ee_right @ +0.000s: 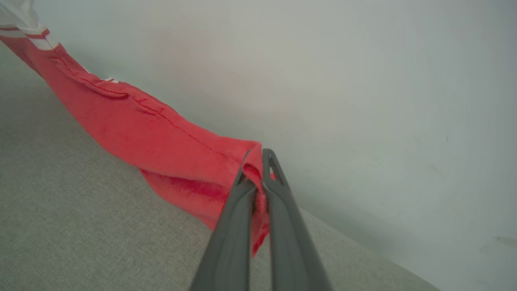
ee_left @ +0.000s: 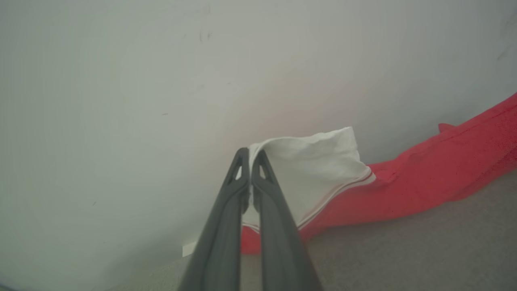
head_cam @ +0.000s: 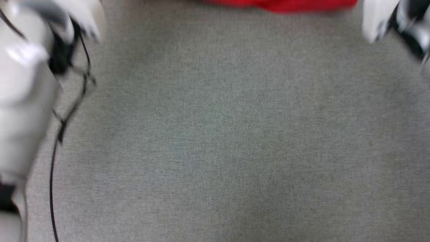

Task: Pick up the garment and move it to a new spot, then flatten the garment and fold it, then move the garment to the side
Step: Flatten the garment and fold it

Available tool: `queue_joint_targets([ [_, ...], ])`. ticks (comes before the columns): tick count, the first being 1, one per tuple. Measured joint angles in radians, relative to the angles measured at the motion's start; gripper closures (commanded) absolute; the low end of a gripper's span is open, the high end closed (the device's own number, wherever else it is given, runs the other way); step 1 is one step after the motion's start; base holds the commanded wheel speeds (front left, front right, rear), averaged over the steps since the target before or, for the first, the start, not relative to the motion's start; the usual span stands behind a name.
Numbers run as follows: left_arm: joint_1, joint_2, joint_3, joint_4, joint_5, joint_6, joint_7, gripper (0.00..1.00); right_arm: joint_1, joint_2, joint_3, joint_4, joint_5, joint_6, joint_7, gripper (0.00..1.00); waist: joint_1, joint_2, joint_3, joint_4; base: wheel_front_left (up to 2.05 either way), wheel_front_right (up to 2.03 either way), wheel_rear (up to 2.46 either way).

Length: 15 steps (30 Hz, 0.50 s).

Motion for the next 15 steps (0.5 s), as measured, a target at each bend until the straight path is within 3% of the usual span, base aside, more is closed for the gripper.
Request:
queue_joint_targets([
  [6,0.33,0.019,-0.011,-0.136,-0.041,0.086,-0.026,1.0,0.215,-0.047,0.101,-0.056,0.082,0.0,-0.038,1.0,-0.0001,0.0,-0.081,-0.001,0.0,0.0,0.0],
  [15,0.786,0.094,-0.024,-0.383,-0.13,0.222,-0.018,1.0,0.465,-0.127,0.186,-0.119,0.167,0.0,-0.086,1.0,-0.0001,0.0,-0.215,0.004,0.0,0.0,0.0],
])
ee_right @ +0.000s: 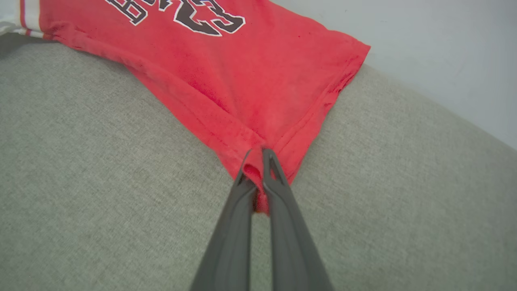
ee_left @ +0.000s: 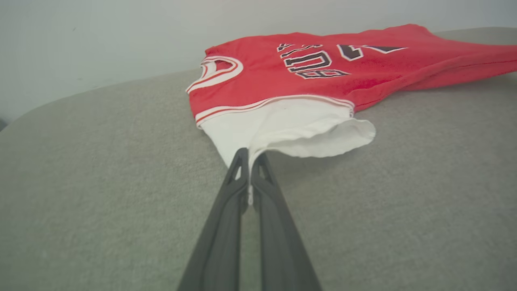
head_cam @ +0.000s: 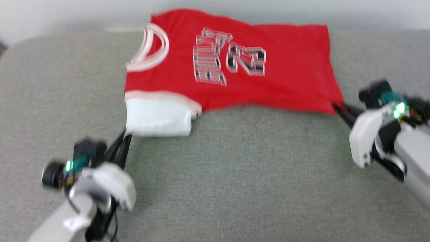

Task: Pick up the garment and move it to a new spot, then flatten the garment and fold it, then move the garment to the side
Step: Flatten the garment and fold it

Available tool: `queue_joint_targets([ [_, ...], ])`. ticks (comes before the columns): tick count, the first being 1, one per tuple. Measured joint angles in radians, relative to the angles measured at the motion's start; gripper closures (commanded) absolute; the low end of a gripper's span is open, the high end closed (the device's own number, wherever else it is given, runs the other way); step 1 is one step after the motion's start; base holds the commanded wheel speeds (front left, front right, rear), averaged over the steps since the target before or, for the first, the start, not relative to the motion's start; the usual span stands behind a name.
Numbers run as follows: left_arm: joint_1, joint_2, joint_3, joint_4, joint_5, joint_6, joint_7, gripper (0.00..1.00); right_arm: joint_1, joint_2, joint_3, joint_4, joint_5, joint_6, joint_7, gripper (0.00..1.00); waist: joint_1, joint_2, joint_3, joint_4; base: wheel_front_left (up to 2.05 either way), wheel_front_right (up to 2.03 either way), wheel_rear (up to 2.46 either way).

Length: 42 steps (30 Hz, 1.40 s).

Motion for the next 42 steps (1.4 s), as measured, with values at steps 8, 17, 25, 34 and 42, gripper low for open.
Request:
queue_joint_targets([
  [8,0.334,0.073,-0.011,-0.214,-0.083,0.11,0.031,1.0,0.227,-0.07,0.021,-0.059,0.055,0.0,-0.035,1.0,-0.0002,0.0,-0.122,0.011,0.0,0.0,0.0],
  [17,0.621,0.119,-0.012,-0.37,-0.17,0.212,0.028,1.0,0.486,-0.158,-0.024,-0.135,0.088,0.0,-0.048,1.0,-0.0003,0.0,-0.233,0.026,0.0,0.0,0.0],
  [25,0.726,0.127,-0.02,-0.423,-0.216,0.248,0.036,1.0,0.688,-0.223,-0.126,-0.25,0.085,0.0,-0.022,1.0,-0.0002,0.0,-0.256,0.033,0.0,0.0,0.0],
  [34,0.693,0.141,-0.027,-0.426,-0.193,0.231,0.05,1.0,0.795,-0.217,-0.301,-0.364,0.016,0.0,0.061,1.0,0.0,0.0,-0.242,0.025,0.0,0.0,0.0],
  [42,0.48,0.199,-0.022,-0.428,-0.099,0.172,0.11,1.0,0.791,-0.196,-0.48,-0.485,-0.07,0.0,0.157,1.0,0.0002,0.0,-0.212,0.014,0.0,0.0,0.0],
])
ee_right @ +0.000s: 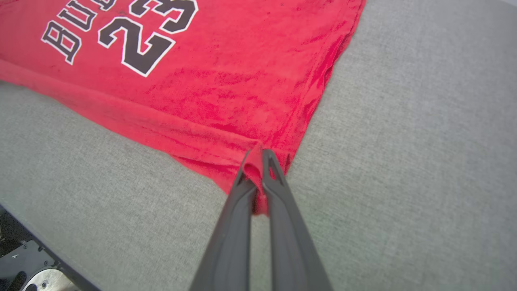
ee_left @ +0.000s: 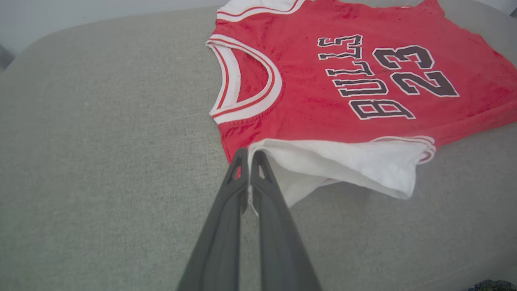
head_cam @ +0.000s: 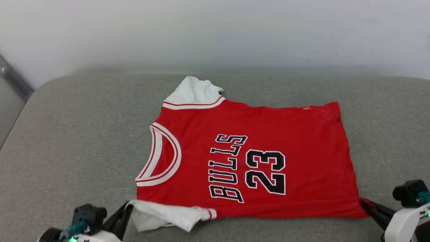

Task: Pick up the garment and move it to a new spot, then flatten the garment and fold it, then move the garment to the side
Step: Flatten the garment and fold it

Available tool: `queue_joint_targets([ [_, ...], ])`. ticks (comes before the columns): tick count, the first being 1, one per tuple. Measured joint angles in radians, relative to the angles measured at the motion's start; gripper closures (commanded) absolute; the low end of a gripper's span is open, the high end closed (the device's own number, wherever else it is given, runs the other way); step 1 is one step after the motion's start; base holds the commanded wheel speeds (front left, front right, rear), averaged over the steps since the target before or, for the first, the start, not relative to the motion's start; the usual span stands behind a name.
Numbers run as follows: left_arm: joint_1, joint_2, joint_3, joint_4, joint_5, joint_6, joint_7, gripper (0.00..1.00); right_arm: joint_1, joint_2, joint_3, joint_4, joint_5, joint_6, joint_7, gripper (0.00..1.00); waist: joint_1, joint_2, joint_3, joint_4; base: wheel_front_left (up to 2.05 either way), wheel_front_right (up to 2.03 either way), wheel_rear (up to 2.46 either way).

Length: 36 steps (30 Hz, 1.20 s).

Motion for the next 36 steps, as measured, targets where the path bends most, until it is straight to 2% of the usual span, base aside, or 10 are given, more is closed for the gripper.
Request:
queue_joint_targets([
  [6,-0.21,0.006,0.005,0.04,0.052,-0.069,0.067,1.0,-0.043,0.024,-0.088,-0.08,-0.05,0.0,0.081,1.0,0.0001,0.0,0.055,-0.012,0.0,0.0,0.0],
  [13,-0.393,-0.015,0.0,0.153,0.096,-0.143,0.11,1.0,-0.131,0.053,-0.108,-0.106,-0.082,0.0,0.155,1.0,0.0001,0.0,0.139,-0.039,0.0,0.0,0.0],
  [24,-0.531,-0.094,-0.025,0.423,0.108,-0.236,0.106,1.0,-0.274,0.109,-0.067,0.011,-0.099,0.0,0.146,1.0,0.0002,0.0,0.272,-0.075,0.0,0.0,0.0],
  [32,-0.586,-0.171,-0.059,0.637,0.099,-0.335,0.067,1.0,-0.351,0.129,0.006,0.134,-0.078,0.0,0.126,1.0,0.0,0.0,0.298,-0.078,0.0,0.0,0.0],
  [33,-0.603,-0.204,-0.065,0.699,0.094,-0.363,0.047,0.0,-0.363,0.134,0.03,0.155,-0.052,0.0,0.11,0.59,0.0,0.0,0.284,-0.073,0.0,0.0,0.0],
  [34,-0.607,-0.212,-0.065,0.717,0.093,-0.367,0.041,0.0,-0.367,0.134,0.037,0.157,-0.049,0.0,0.101,0.0,0.0001,0.0,0.276,-0.072,0.0,0.0,0.0],
  [36,-0.617,-0.218,-0.072,0.737,0.098,-0.375,0.029,0.0,-0.367,0.129,0.051,0.156,-0.043,0.0,0.084,0.0,0.0001,0.0,0.259,-0.067,0.0,0.0,0.0],
])
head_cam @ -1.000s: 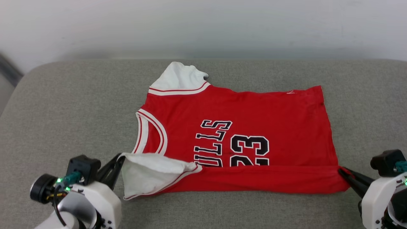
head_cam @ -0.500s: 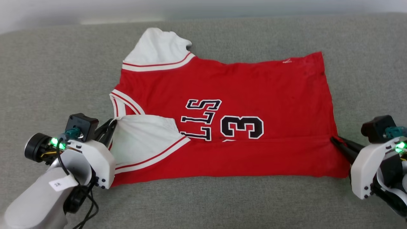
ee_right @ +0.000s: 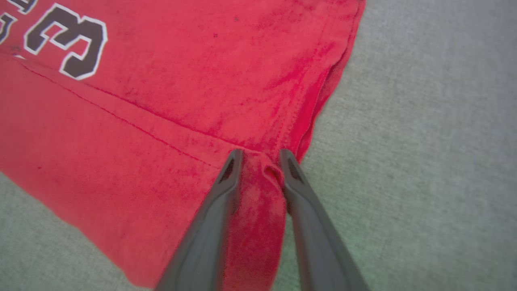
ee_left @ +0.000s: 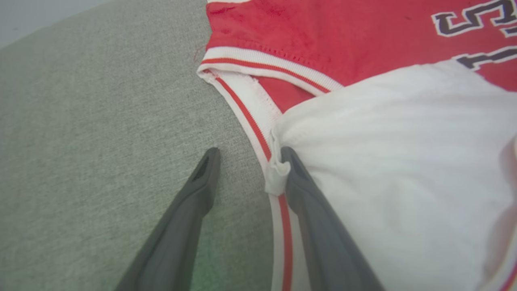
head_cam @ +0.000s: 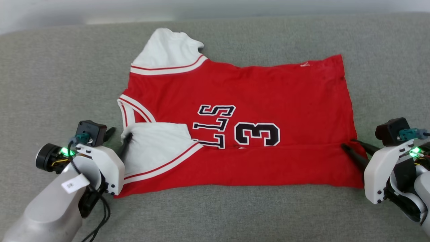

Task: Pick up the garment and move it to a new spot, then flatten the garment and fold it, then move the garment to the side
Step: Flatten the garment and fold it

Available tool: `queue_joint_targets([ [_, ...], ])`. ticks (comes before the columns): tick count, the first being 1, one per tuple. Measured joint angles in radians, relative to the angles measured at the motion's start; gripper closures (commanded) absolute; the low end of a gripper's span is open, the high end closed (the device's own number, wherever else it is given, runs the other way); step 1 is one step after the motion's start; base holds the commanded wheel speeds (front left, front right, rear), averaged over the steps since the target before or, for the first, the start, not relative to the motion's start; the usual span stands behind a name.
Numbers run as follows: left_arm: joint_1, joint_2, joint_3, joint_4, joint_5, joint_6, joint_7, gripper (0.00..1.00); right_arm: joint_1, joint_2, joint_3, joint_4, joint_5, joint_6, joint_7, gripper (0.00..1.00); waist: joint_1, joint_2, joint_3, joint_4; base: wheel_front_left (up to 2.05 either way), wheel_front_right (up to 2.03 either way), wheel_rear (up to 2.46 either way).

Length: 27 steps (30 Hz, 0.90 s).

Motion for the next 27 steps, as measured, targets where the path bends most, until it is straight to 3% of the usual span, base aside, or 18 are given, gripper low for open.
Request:
queue_joint_targets([
  [3,-0.017,0.006,-0.003,0.005,0.003,-0.009,-0.002,0.0,0.009,-0.017,0.005,-0.022,0.014,0.0,-0.023,0.0,0.0,0.0,-0.032,0.01,0.0,0.0,0.0],
  [9,-0.077,0.06,-0.013,-0.087,0.01,-0.017,0.107,0.0,0.046,-0.059,-0.015,-0.07,0.025,0.0,-0.04,0.0,-0.0001,0.0,-0.099,0.036,0.0,0.0,0.0],
  [21,-0.139,0.15,-0.064,-0.3,-0.203,-0.063,0.661,0.0,0.101,-0.048,-0.043,-0.125,0.012,0.0,0.023,0.0,-0.0002,0.0,-0.168,0.065,0.0,0.0,0.0],
  [27,-0.133,0.161,-0.091,-0.308,-0.271,-0.059,0.823,0.0,0.102,-0.034,-0.044,-0.146,0.005,0.0,0.061,0.0,-0.0002,0.0,-0.156,0.05,0.0,0.0,0.0],
])
